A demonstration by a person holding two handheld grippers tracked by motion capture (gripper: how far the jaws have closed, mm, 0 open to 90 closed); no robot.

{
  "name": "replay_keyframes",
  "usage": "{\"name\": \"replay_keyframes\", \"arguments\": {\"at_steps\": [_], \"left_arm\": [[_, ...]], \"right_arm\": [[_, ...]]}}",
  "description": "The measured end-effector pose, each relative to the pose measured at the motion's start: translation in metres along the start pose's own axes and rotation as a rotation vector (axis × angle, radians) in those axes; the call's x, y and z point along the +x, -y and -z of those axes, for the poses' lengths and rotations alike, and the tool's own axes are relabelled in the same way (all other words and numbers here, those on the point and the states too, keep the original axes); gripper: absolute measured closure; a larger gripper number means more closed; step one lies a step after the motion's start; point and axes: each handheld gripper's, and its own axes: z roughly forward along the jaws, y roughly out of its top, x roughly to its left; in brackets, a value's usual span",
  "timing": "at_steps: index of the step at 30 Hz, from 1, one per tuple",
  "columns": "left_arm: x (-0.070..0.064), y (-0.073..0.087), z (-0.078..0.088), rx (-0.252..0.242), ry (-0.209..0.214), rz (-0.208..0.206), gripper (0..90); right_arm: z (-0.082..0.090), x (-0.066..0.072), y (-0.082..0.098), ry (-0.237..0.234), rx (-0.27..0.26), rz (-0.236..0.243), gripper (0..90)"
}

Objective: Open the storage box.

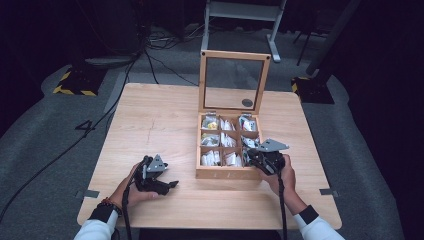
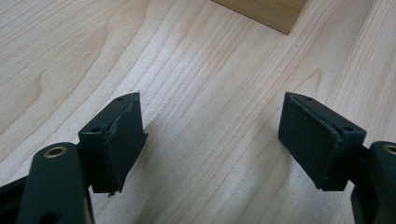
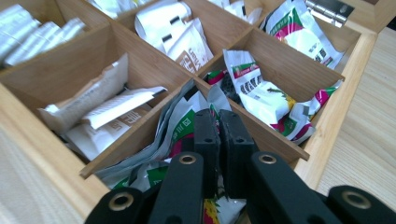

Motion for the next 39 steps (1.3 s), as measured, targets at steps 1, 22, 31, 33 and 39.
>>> {"name": "replay_keyframes", "arguments": {"at_steps": [1, 22, 31, 33, 39], "left_arm": [[0.0, 0.0, 0.0, 0.0, 0.0, 0.002, 22.6], [0.0, 0.0, 0.0, 0.0, 0.001, 0.001, 22.6], [0.0, 0.0, 0.0, 0.0, 0.004, -0.001, 22.5], [0.001, 0.0, 0.0, 0.0, 0.005, -0.002, 22.4], [0.001, 0.0, 0.0, 0.002, 0.008, -0.005, 22.1]], "right_arm": [[0.003, -0.001, 0.0, -0.006, -0.011, 0.001, 86.8], [0.043, -0.019, -0.009, -0.035, -0.213, -0.025, 87.8], [0.06, -0.018, -0.014, -0.088, -0.273, 0.004, 87.8], [0.062, -0.018, -0.015, -0.097, -0.278, 0.008, 87.7], [0.067, -0.013, -0.017, -0.137, -0.286, 0.029, 87.7]]}}
